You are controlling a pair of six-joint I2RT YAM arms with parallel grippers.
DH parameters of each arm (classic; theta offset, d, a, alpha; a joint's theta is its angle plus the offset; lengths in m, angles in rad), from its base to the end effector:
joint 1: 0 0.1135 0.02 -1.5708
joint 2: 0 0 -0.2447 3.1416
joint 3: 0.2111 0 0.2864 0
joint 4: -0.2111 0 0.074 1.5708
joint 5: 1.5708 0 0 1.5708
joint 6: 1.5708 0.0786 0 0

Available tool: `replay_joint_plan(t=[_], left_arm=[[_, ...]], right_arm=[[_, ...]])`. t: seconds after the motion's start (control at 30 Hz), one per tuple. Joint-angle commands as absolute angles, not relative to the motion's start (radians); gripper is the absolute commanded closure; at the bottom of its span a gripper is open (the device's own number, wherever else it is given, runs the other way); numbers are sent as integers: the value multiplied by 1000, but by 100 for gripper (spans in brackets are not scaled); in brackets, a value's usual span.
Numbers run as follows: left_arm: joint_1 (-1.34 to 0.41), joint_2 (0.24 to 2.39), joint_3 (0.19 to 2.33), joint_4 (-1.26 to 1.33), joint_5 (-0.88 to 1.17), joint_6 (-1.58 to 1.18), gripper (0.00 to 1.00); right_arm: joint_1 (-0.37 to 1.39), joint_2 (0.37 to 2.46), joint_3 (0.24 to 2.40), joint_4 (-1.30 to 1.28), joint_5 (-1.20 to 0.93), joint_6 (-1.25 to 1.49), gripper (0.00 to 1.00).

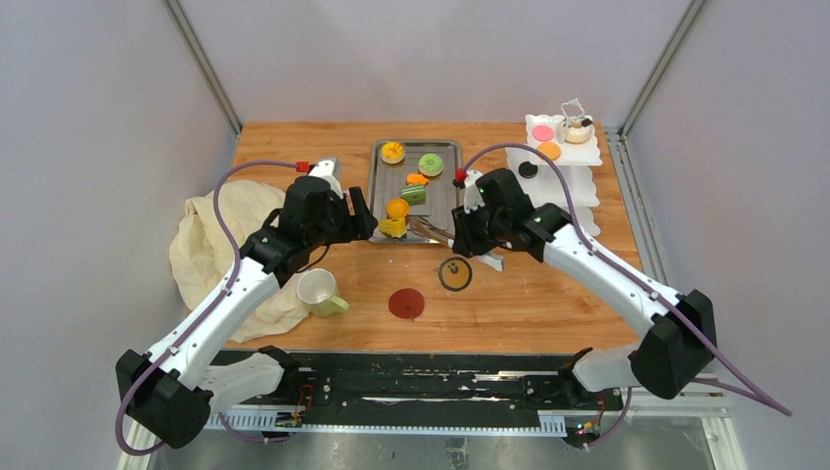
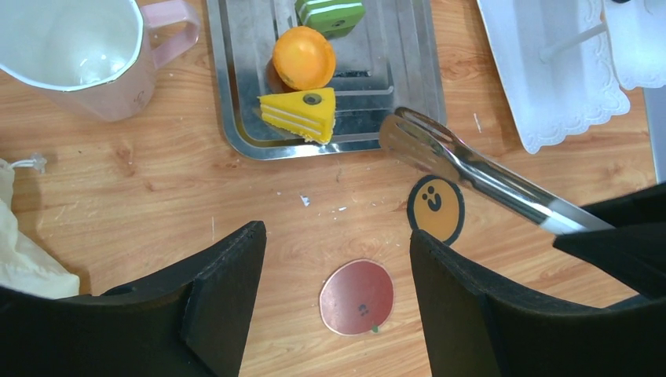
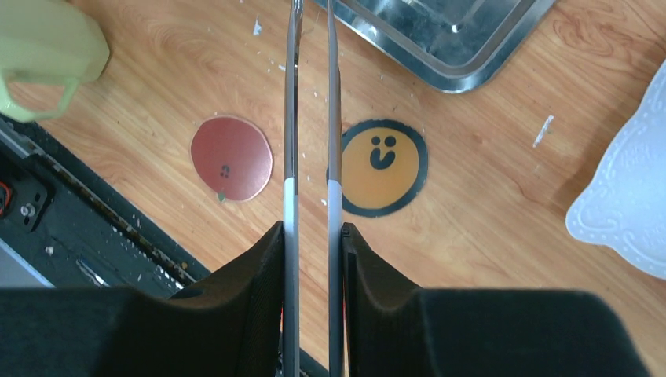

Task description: Serve the afternoon tea

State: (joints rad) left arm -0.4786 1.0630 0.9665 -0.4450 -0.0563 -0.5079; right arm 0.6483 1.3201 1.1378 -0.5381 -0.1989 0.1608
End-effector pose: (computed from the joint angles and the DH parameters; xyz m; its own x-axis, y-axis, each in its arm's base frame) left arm 0.2827 -0.1417 0.2815 -0.6026 -0.2344 -0.7629 0.1419 0.9092 -0.3914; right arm 0.2769 0.2292 0.2592 -0.6328 -0.2824 -0.7210 -0.6169 0.7466 0.2490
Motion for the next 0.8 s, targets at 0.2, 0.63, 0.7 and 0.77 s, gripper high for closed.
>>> replay_joint_plan(t=[0.2,0.63,0.7,0.77], left_arm=[[-468,1063,983,-446,-92,-502,29],[-468,1067,977,-440,-83,-499,29],[-469,1064,974,-440,-83,-497,29],[-469,1062,973,-440,-83,-497,29]], right_arm=[[660,1481,1257,-459,-238,254,67],[689,1524,1265,-417,-247,312,62],[702,1539,1275,-422,-232,309,62],[716,1556,1289,-434,-199,308,62]])
